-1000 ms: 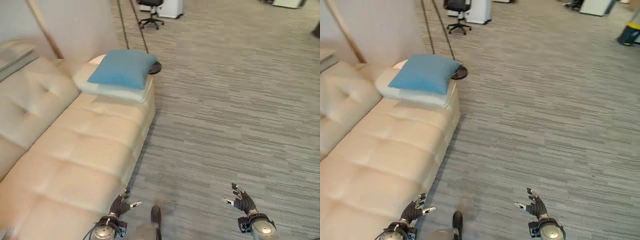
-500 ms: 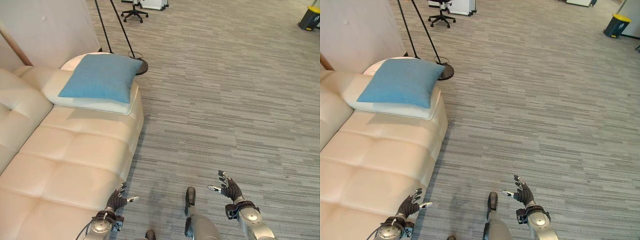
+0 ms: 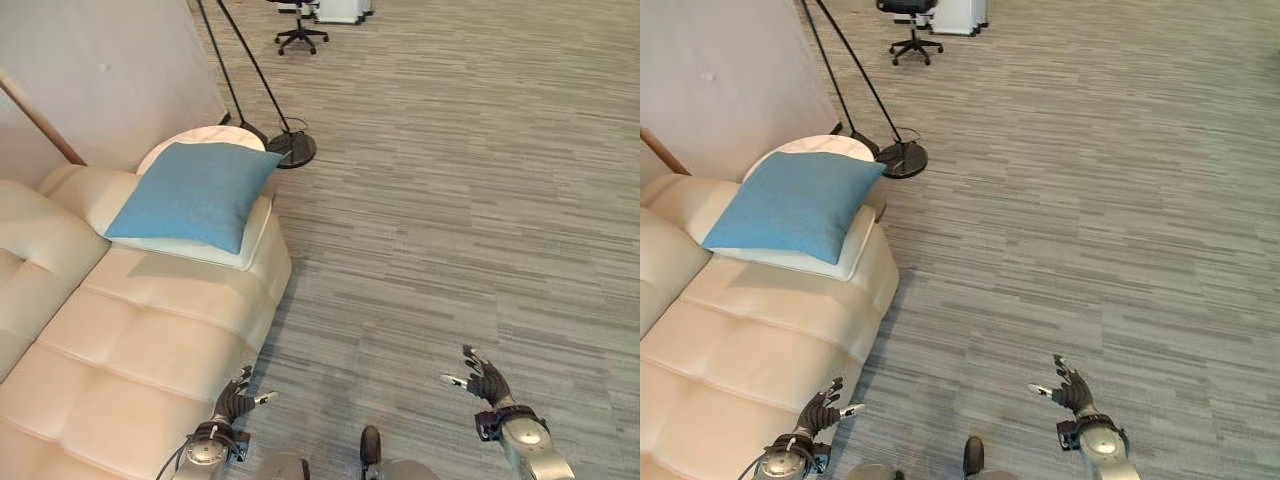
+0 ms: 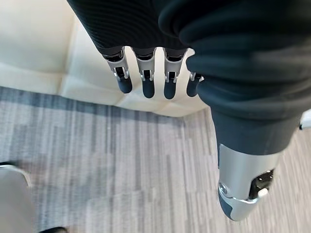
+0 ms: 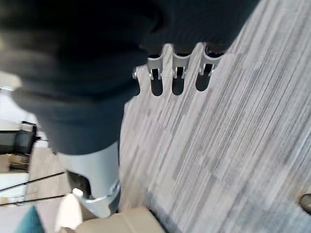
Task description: Pick up all the scattered cushions and arrange them neatly on the sofa.
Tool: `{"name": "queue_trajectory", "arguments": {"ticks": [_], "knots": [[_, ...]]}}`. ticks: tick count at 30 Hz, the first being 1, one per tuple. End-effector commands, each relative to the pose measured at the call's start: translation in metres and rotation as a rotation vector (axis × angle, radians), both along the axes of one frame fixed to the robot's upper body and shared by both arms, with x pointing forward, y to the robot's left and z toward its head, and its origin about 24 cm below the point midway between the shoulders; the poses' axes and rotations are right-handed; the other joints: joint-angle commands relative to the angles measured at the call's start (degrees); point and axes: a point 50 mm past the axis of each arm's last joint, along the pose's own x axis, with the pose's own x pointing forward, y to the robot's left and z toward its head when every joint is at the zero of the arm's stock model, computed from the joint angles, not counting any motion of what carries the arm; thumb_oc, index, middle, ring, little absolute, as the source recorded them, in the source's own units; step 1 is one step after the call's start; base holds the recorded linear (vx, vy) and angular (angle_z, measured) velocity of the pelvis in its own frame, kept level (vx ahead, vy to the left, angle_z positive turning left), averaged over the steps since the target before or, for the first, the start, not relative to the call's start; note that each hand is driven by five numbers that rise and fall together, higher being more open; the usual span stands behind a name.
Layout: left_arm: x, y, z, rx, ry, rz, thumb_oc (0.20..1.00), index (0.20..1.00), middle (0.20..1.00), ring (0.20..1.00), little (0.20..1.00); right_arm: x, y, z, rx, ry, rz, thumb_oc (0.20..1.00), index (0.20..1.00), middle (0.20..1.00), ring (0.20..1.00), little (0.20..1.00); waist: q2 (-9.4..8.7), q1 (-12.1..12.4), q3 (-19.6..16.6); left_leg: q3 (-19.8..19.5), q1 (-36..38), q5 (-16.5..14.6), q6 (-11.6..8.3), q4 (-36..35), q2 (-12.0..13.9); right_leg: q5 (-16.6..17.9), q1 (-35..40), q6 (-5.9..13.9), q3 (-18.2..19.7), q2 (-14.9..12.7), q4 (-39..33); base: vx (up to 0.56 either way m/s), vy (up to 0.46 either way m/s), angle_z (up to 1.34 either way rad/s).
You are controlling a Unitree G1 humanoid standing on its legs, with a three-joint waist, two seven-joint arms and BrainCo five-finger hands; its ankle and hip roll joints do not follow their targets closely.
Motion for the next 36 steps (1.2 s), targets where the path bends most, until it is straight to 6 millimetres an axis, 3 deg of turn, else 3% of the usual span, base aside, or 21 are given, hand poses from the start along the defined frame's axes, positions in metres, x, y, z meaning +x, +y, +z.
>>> {"name": "queue_trajectory", "arguments": {"ticks": [1, 3, 4, 6, 7, 9, 11, 12, 13, 14, 15, 17, 19, 20, 21, 22, 25, 28, 30, 34, 36], "knots": [[0.01, 0.01, 0.013, 0.005, -0.088, 0.048, 1.0, 1.0, 1.0, 1.0, 1.0, 0.003, -0.008, 0.013, -0.012, -0.081, -0.013, 1.0, 1.0, 1.0, 1.0, 1.0, 1.16, 1.7, -0.4, 0.0, -2.3, 8.7, 0.49, -7.1, 0.5, -9.8, 4.1, 8.17, 2.2, -1.8, 6.6, 0.34, 0.034, 0.04], [0.009, 0.011, 0.013, 0.007, -0.086, 0.057, 1.0, 1.0, 1.0, 1.0, 1.0, 0.002, -0.007, 0.012, -0.015, -0.076, -0.017, 1.0, 1.0, 1.0, 1.0, 1.0, 0.91, 2.0, -0.2, 0.9, -2.8, 9.5, 0.33, -9.8, 0.2, -10.8, 5.7, 8.37, 2.2, -1.8, 6.9, 0.45, 0.078, 0.05], [0.007, 0.013, 0.011, 0.013, -0.074, 0.073, 1.0, 1.0, 1.0, 1.0, 1.0, 0.002, -0.005, 0.01, -0.012, -0.066, -0.018, 1.0, 1.0, 1.0, 1.0, 1.0, 0.66, 2.7, -1.1, 4.4, -4.6, 10.6, 0.32, -13.1, 0.9, -12.7, 9.2, 8.83, 2.9, -1.7, 6.9, 1.03, 0.257, 0.08], [0.002, 0.017, 0.009, 0.017, -0.06, 0.087, 1.0, 1.0, 1.0, 1.0, 1.0, 0.0, -0.002, 0.008, -0.009, -0.053, 0.002, 1.0, 1.0, 1.0, 1.0, 1.0, 0.61, 3.8, -2.4, 5.6, -4.9, 12.2, 0.53, -12.6, 1.4, -13.9, 11.6, 9.4, 4.0, -1.9, 8.1, 0.88, 0.254, 0.06], [-0.003, 0.02, 0.008, 0.026, -0.045, 0.087, 1.0, 1.0, 1.0, 1.0, 1.0, -0.001, 0.003, 0.007, 0.002, -0.044, 0.026, 1.0, 1.0, 1.0, 1.0, 1.0, -0.51, 4.5, -3.4, 4.6, -5.2, 13.3, 1.53, -8.4, 0.4, -13.0, 13.1, 10.46, 5.0, -3.4, 10.7, 0.67, 0.221, -0.25], [-0.006, 0.022, 0.007, 0.03, -0.034, 0.09, 1.0, 1.0, 1.0, 1.0, 1.0, -0.003, 0.008, 0.004, 0.016, -0.037, 0.043, 1.0, 1.0, 1.0, 1.0, 1.0, -2.52, 5.0, -4.4, 4.3, -5.2, 11.3, 3.2, -4.3, -1.6, -5.8, 11.5, 13.17, 5.6, -6.1, 17.5, 0.63, 0.236, -0.35], [-0.006, 0.022, 0.007, 0.03, -0.034, 0.09, 1.0, 1.0, 1.0, 1.0, 1.0, -0.003, 0.008, 0.005, 0.016, -0.037, 0.043, 1.0, 1.0, 1.0, 1.0, 1.0, -2.37, 5.1, -4.6, 4.3, -5.4, 11.3, 3.18, -4.3, -1.4, -5.7, 11.2, 13.14, 5.7, -5.9, 17.4, 0.23, 0.126, -0.15], [-0.004, 0.027, 0.009, 0.039, -0.04, 0.096, 1.0, 1.0, 1.0, 1.0, 1.0, 0.002, 0.015, 0.006, 0.026, -0.049, 0.066, 1.0, 1.0, 1.0, 1.0, 1.0, -3.33, 5.3, -3.9, 4.5, -3.3, 8.2, 5.07, -2.8, -2.3, 4.0, 7.3, 14.29, 6.5, -8.2, 28.0, 0.43, 0.249, -0.04], [-0.003, 0.03, 0.011, 0.048, -0.047, 0.106, 1.0, 1.0, 1.0, 1.0, 1.0, 0.006, 0.022, 0.008, 0.036, -0.066, 0.088, 1.0, 1.0, 1.0, 1.0, 1.0, -3.49, 5.4, -3.5, 4.3, -1.5, 6.3, 6.19, -2.3, -3.1, 7.6, 5.3, 14.25, 6.4, -9.2, 31.6, 0.57, 0.337, 0.07], [-0.002, 0.031, 0.011, 0.048, -0.05, 0.112, 1.0, 1.0, 1.0, 1.0, 1.0, 0.01, 0.027, 0.009, 0.04, -0.076, 0.105, 1.0, 1.0, 1.0, 1.0, 1.0, -2.71, 5.5, -3.0, 3.8, 0.4, 5.3, 6.91, -2.6, -3.1, 8.8, 2.4, 13.58, 6.2, -9.3, 35.8, 0.46, 0.25, 0.15], [0.0, 0.031, 0.012, 0.043, -0.058, 0.119, 1.0, 1.0, 1.0, 1.0, 1.0, 0.012, 0.031, 0.011, 0.042, -0.083, 0.123, 1.0, 1.0, 1.0, 1.0, 1.0, -1.81, 5.2, -2.4, 2.8, 3.2, 4.2, 7.54, -3.5, -3.2, 7.6, -1.4, 12.33, 5.6, -9.0, 38.6, 0.49, 0.232, 0.19], [-0.003, 0.031, 0.011, 0.036, -0.054, 0.127, 1.0, 1.0, 1.0, 1.0, 1.0, 0.015, 0.035, 0.014, 0.043, -0.096, 0.149, 1.0, 1.0, 1.0, 1.0, 1.0, -0.45, 4.0, -1.5, 0.6, 8.2, 2.6, 7.97, -5.0, -3.7, 2.1, -6.3, 10.8, 2.6, -8.3, 36.5, 0.52, 0.143, 0.04], [-0.008, 0.03, 0.008, 0.026, -0.042, 0.129, 1.0, 1.0, 1.0, 1.0, 1.0, 0.015, 0.033, 0.017, 0.039, -0.105, 0.16, 1.0, 1.0, 1.0, 1.0, 1.0, 0.36, 2.4, -0.4, -2.4, 13.1, 0.3, 7.63, -6.2, -4.7, -2.4, -10.8, 10.54, 0.0, -6.8, 28.4, 0.54, 0.034, 0.48], [-0.008, 0.03, 0.008, 0.026, -0.042, 0.129, 1.0, 1.0, 1.0, 1.0, 1.0, 0.015, 0.033, 0.017, 0.039, -0.105, 0.16, 1.0, 1.0, 1.0, 1.0, 1.0, 0.43, 2.4, -0.4, -2.5, 13.1, 0.4, 7.61, -6.2, -4.7, -2.2, -10.7, 10.51, -0.1, -6.8, 28.2, 0.47, -0.01, 0.89], [-0.009, 0.029, 0.007, 0.02, -0.037, 0.132, 1.0, 1.0, 1.0, 1.0, 1.0, 0.014, 0.032, 0.016, 0.035, -0.102, 0.161, 1.0, 1.0, 1.0, 1.0, 1.0, 0.34, 1.7, 0.0, -4.0, 14.9, -0.5, 7.27, -6.7, -5.3, -2.5, -12.2, 10.91, 0.6, -5.5, 23.2, 0.36, -0.053, 0.73], [-0.01, 0.027, 0.004, 0.02, -0.027, 0.132, 1.0, 1.0, 1.0, 1.0, 1.0, 0.013, 0.031, 0.015, 0.032, -0.094, 0.158, 1.0, 1.0, 1.0, 1.0, 1.0, 0.13, 0.6, 0.3, -6.5, 17.1, -1.4, 6.94, -7.3, -5.9, -1.7, -13.4, 11.57, 3.2, -3.0, 17.4, 0.47, -0.068, 0.74], [-0.002, 0.02, 0.007, 0.023, -0.05, 0.097, 1.0, 1.0, 1.0, 1.0, 1.0, 0.008, 0.023, 0.012, 0.012, -0.075, 0.138, 1.0, 1.0, 1.0, 1.0, 1.0, -0.64, -1.2, 0.9, -13.0, 20.3, -3.6, 5.69, -6.7, -7.9, 1.4, -16.4, 13.86, 10.6, -0.3, 9.1, 0.43, -0.113, 1.1], [-0.001, 0.016, 0.005, 0.022, -0.041, 0.061, 1.0, 1.0, 1.0, 1.0, 1.0, -0.001, 0.018, 0.007, 0.028, -0.051, 0.101, 1.0, 1.0, 1.0, 1.0, 1.0, -1.01, -1.8, 0.1, -16.8, 21.2, -4.6, 4.83, -4.8, -8.5, 1.8, -14.1, 12.75, 11.7, -1.5, 8.6, 0.35, -0.162, 1.64], [0.0, 0.013, 0.003, 0.015, -0.038, 0.065, 1.0, 1.0, 1.0, 1.0, 1.0, -0.004, 0.011, 0.004, 0.023, -0.035, 0.077, 1.0, 1.0, 1.0, 1.0, 1.0, -0.11, -2.1, -0.5, -18.4, 21.3, -3.7, 3.26, -3.0, -7.0, 2.0, -12.6, 11.86, 10.5, -1.7, 9.4, 0.35, -0.243, 1.71], [0.0, 0.013, 0.003, 0.0, -0.038, 0.073, 1.0, 1.0, 1.0, 1.0, 1.0, 0.0, 0.006, 0.011, 0.02, -0.067, 0.071, 1.0, 1.0, 1.0, 1.0, 1.0, 0.31, -2.8, -1.0, -12.2, 15.1, 2.3, -0.91, 8.2, -3.5, -0.3, -7.6, 10.05, 5.9, -3.7, 8.3, 0.23, -0.186, 1.14], [0.002, 0.015, 0.004, -0.001, -0.038, 0.081, 1.0, 1.0, 1.0, 1.0, 1.0, -0.001, 0.002, 0.01, 0.015, -0.059, 0.053, 1.0, 1.0, 1.0, 1.0, 1.0, 0.01, -2.8, -0.9, -2.5, 10.8, 2.1, -0.08, 10.5, 0.4, -2.9, -4.0, 8.83, 2.7, -4.7, 7.8, 0.22, -0.181, 0.93]]}}
